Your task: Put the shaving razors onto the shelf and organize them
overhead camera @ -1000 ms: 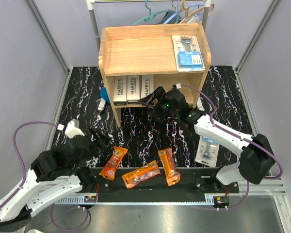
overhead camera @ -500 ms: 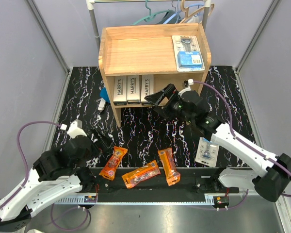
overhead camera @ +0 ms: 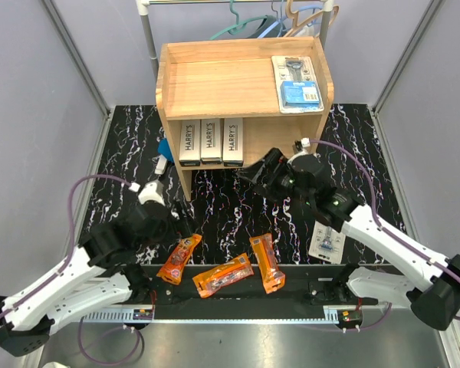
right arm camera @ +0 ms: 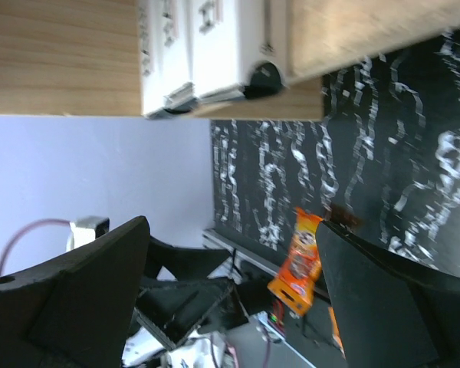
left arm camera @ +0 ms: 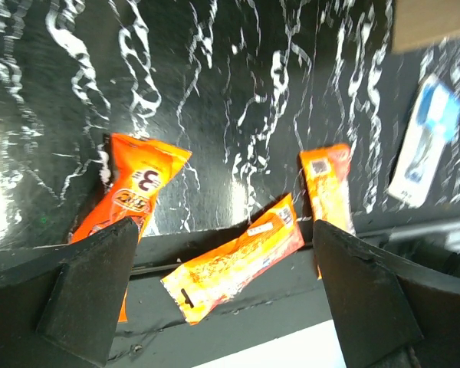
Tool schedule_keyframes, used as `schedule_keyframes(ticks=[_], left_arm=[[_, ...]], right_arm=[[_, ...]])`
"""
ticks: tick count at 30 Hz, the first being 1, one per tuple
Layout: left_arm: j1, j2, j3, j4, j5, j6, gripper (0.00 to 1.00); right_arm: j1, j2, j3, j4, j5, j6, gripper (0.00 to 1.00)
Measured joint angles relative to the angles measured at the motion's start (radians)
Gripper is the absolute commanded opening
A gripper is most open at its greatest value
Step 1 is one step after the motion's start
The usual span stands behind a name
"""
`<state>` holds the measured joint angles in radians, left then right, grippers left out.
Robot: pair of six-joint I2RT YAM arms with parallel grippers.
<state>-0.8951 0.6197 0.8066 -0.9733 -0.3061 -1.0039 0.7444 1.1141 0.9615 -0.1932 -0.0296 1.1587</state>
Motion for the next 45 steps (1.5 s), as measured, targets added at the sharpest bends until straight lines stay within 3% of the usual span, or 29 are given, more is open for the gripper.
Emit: schedule_keyframes(ticks=[12, 25, 36, 43, 45], left_arm=[[-0.055, 0.206, -0.038, 0.181, 0.158, 0.169, 0.99], [-0.34, 0.687, 0.081, 0.241, 0.193, 0.307, 0.98], [-0.462, 0.935, 0.163, 0.254, 0.169, 0.345, 0.96], [-0.483, 1.014, 0.185, 0.249, 0.124, 0.341, 0.87], [-0.483, 1.032, 0.194, 0.246, 0.112, 0.34, 0.77]], right_arm=[[0.0, -0.294, -0.178, -0.315, 0.024, -0.045, 1.0], [0.0, -0.502, -0.331, -0.574, 0.027, -0.021, 1.0], [0.0, -0.681, -0.386, -0.695, 0.026, 0.023, 1.0], [0.0, -0.724, -0.388, -0.741, 0.027, 0.035, 1.0], [0.0, -0.724, -0.388, -0.745, 0.026, 0.036, 1.0]])
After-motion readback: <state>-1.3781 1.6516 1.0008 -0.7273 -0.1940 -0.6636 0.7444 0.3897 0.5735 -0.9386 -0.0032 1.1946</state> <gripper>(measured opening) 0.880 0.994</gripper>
